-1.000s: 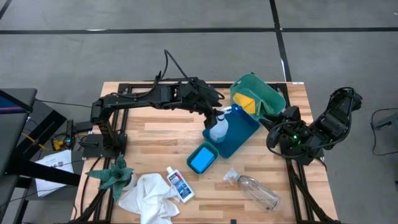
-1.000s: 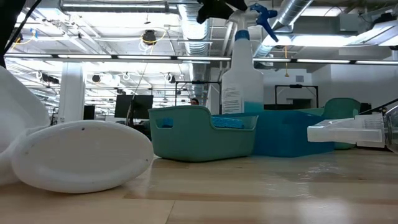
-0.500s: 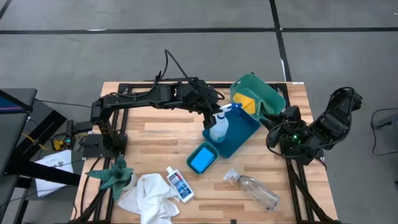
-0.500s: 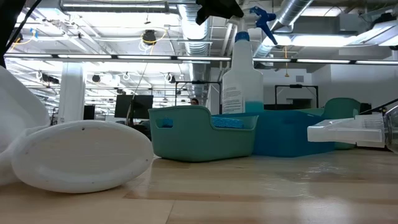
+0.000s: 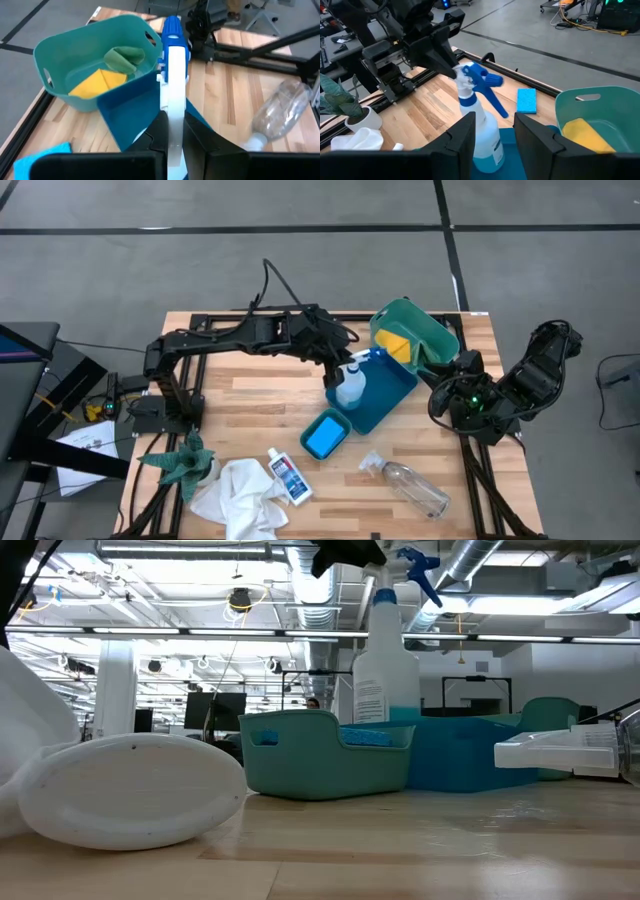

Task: Pick & Place Kitchen Items
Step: Put the blue spray bottle into the blue bin, then adjust the bottom green bin

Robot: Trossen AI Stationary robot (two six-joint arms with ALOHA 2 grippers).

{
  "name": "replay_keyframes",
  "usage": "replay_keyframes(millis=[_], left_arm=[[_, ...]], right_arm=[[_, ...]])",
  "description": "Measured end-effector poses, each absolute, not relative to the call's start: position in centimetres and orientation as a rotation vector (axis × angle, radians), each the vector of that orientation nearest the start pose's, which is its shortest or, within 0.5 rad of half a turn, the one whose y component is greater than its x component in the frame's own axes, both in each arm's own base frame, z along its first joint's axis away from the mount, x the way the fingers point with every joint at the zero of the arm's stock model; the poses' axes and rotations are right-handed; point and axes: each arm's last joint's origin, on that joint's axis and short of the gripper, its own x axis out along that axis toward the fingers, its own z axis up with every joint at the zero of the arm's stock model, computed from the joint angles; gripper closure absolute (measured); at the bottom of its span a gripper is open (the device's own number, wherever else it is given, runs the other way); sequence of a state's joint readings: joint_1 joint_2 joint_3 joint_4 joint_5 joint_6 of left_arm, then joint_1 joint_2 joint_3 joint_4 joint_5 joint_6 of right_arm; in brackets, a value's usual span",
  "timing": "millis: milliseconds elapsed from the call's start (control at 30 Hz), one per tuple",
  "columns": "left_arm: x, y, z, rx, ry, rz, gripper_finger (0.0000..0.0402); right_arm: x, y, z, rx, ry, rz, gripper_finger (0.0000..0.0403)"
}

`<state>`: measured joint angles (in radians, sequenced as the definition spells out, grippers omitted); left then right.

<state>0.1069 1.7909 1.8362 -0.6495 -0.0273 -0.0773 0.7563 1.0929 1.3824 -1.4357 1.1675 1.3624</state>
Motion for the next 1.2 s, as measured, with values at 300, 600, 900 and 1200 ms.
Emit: replay_keyframes(millis=[300, 600, 900, 1200], left_arm=[[38.3, 3.9, 38.6, -0.093, 0.632, 0.128, 0.0381], [38.4, 3.8, 37.8, -0.169, 0.656, 0.133, 0.0275], [37.9, 3.8, 39.7, -0.153, 0.543, 0.143, 0.0210], [32.8, 2.7, 43.6, -0.156, 0.518, 0.133, 0.0218]], right_arm=[[12.6, 8.3, 39.3, 0.352, 0.267, -0.678, 0.0276], [12.6, 8.3, 39.4, 0.356, 0.265, -0.679, 0.0276], [12.6, 8.3, 39.4, 0.368, 0.261, -0.681, 0.0276], [12.6, 8.3, 39.3, 0.377, 0.257, -0.683, 0.0276]])
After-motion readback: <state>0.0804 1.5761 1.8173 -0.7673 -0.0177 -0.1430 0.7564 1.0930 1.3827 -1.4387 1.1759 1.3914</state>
